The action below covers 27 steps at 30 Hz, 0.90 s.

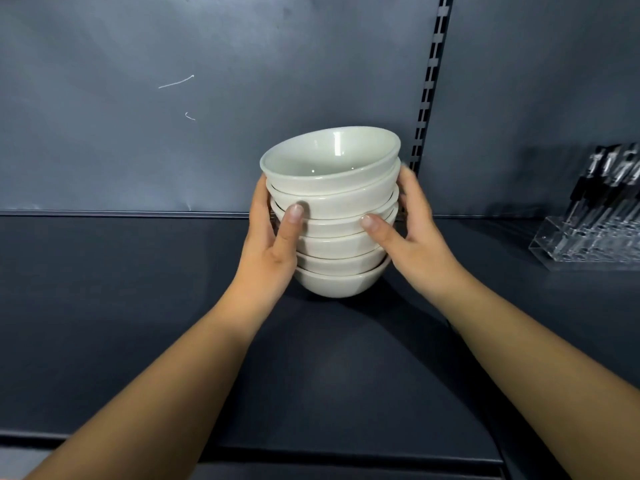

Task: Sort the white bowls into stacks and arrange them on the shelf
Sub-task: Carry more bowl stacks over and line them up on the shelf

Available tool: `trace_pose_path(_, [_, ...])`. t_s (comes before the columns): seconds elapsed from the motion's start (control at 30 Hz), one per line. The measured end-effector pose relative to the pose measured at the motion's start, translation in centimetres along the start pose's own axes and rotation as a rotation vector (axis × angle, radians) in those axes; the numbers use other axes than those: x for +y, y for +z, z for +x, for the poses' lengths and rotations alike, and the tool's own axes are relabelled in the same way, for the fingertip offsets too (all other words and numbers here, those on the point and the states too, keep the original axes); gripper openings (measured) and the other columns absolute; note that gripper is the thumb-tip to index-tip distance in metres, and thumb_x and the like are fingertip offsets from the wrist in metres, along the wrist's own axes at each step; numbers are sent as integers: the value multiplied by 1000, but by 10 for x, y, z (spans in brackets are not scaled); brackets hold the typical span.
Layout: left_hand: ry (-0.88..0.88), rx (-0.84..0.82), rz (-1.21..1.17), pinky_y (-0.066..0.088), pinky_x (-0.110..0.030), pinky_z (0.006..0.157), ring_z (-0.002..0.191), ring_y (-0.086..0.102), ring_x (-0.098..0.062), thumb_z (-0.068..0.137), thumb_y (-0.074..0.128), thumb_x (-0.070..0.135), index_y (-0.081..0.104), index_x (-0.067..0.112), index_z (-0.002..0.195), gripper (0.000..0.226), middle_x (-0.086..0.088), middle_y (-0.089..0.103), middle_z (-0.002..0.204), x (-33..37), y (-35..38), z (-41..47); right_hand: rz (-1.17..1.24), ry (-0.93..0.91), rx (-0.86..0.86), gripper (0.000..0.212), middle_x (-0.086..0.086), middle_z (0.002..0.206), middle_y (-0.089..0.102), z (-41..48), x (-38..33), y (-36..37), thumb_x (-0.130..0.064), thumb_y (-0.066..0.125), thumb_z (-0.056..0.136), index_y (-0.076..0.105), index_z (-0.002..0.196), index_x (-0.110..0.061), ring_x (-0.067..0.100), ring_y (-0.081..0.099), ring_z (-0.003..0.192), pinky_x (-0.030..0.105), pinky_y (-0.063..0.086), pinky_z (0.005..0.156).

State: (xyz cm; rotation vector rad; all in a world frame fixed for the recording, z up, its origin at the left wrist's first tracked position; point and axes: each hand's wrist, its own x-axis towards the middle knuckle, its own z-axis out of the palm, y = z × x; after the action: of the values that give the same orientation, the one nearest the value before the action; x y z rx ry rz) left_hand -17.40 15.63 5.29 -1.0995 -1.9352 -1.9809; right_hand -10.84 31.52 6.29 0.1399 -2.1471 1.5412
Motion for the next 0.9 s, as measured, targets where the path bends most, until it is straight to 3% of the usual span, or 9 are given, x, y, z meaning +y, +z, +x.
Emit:
trace_pose_path(0.07, [34,-42,3,40,-15,94,119,49,-3,79,53,60,27,5,140,86,1,50,131,0,-1,3,29,-22,-40,80,-12,135,42,1,-3,-2,-47,65,71,30,140,-23,-7,39,124,9,36,99])
trace_pose_path(0.27, [44,-42,-26,40,-28,102,125,48,-18,72,62,62,28,2,139,96,-11,49,134,-4,-3,8,100,-66,-53,79,-2,136,48,2,-2,-3,-40,65,71,33,139,-16,7,45,125,23,40,103])
trace_pose_path(0.4, [40,-38,-29,40,-33,104,125,48,-20,73,62,60,30,2,138,93,-13,49,134,-4,-4,9,134,-45,-55,76,-4,131,53,1,-1,-3,-35,68,71,36,137,-14,5,49,121,18,44,95])
trace_pose_path(0.63, [45,-15,-47,42,-21,96,121,50,-15,74,57,64,30,1,137,93,-12,49,132,-1,-2,11,232,-25,9,82,-8,130,51,7,-11,-4,-43,68,64,34,134,-20,2,50,118,22,45,94])
trace_pose_path(0.77, [60,-27,-43,42,-18,93,117,51,-7,74,58,60,27,-1,138,93,-5,49,128,-1,-1,11,254,-65,-22,59,-5,120,58,11,-17,2,-21,64,80,38,131,-11,0,57,107,14,46,84])
trace_pose_path(0.9, [66,-30,-57,41,-22,98,123,48,-15,74,60,61,23,-2,139,97,-12,46,134,-2,-1,9,230,-90,-38,60,-2,126,55,9,-15,1,-19,61,81,35,135,-10,4,54,114,17,45,89])
